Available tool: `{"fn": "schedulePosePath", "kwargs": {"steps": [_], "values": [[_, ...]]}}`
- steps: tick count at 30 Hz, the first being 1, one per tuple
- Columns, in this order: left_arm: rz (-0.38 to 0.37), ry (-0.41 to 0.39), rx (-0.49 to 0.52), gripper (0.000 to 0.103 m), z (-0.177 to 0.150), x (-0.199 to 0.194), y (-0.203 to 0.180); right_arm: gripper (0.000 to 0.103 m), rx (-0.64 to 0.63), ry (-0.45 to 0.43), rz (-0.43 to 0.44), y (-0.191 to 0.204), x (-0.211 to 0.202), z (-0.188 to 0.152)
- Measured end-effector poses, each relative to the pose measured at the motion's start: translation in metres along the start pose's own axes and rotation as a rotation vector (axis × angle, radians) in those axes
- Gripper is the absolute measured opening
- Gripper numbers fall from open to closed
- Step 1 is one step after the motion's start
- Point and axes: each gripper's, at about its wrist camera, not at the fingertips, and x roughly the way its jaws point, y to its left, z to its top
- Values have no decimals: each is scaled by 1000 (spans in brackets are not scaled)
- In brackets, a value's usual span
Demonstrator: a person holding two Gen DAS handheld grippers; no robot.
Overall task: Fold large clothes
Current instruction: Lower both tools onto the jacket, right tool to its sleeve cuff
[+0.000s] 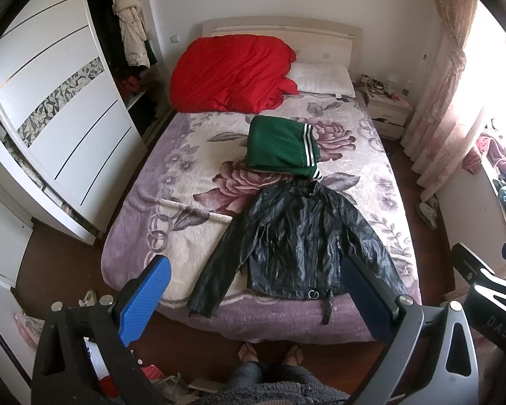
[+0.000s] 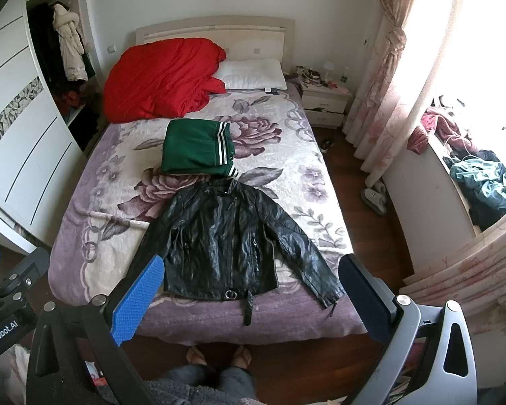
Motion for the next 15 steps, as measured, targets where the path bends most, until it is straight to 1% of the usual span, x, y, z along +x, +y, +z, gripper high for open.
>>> {"fn": "schedulePosePath", "kwargs": {"steps": [1,3,4,6,8,10,11,12,15], "values": [[-3,1,1,103,5,2,-1,103,0,1,2,0,0,0],[0,-1,2,103,1,2,-2,103,4,6,0,3,-3,8],[-2,0,1,103,0,2,-2,103,1,1,1,-2,3,-5],[3,-6,1,103,4,6,-3,103,10,17,-5,3,-1,10],[8,-9,12,103,3,13,-5,103,17,28,-19,6,1,17],[14,-10,26,103,2,28,-7,103,22,35,-35,5,7,20],[19,-14,35,103,-1,41,-8,103,38,41,-64,7,14,27],[30,-18,45,103,0,50,-10,103,46,42,-77,6,21,27],[73,-21,84,103,-9,92,-13,103,71,55,-167,5,64,25]]}}
